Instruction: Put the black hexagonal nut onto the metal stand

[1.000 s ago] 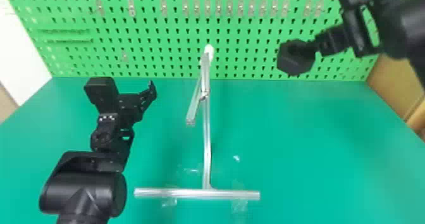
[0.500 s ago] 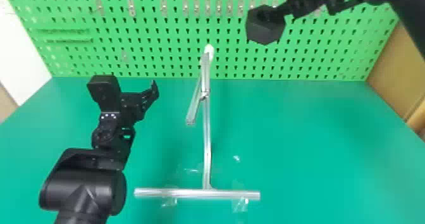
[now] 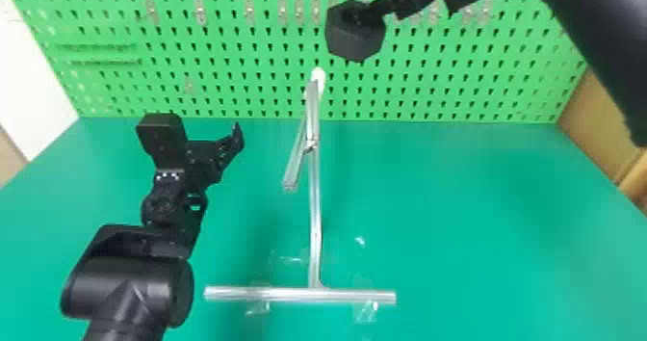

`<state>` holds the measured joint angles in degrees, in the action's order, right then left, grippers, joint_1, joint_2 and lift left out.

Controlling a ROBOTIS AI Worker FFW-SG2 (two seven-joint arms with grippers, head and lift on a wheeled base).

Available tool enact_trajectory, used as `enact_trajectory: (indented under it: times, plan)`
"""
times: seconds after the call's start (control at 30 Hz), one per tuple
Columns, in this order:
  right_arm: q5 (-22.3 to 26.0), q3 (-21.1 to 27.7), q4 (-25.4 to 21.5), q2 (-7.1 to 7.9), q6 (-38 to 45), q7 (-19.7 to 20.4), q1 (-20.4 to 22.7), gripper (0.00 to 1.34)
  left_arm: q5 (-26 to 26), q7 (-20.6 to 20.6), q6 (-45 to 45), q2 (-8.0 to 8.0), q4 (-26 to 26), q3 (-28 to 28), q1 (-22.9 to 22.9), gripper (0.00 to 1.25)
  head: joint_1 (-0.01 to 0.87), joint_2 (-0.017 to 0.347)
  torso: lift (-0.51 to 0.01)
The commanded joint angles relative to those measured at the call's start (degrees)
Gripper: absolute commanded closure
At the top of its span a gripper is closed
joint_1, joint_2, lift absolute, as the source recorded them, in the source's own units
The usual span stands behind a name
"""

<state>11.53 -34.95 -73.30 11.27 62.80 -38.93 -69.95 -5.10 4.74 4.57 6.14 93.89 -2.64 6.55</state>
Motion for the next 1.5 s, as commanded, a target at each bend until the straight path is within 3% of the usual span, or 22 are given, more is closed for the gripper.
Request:
enact_trajectory:
  times: [0.0, 0.27, 0.77, 1.47]
  plan:
    - [1.5, -0.9, 0.9, -1.17, -0.7, 0.0, -0.5, 1.14, 0.1, 0.0, 0.0, 0.02, 0.0, -0.1, 0.0, 0.16, 0.693, 0.081, -0.001]
    - [5.3, -3.5, 3.0, -2.13, -1.3, 0.0, -1.3, 1.14, 0.1, 0.0, 0.1, 0.02, 0.0, -0.1, 0.1, 0.16, 0.693, 0.081, -0.001]
    - [8.3, -5.7, 5.3, -2.4, -1.0, 0.1, -1.6, 1.14, 0.1, 0.0, 0.1, 0.11, 0.0, -0.1, 0.1, 0.16, 0.693, 0.081, -0.001]
    - [9.4, -6.2, 5.6, -2.48, -1.5, 0.4, -1.0, 1.14, 0.1, 0.0, 0.1, 0.19, 0.0, -0.2, 0.2, 0.16, 0.693, 0.081, -0.001]
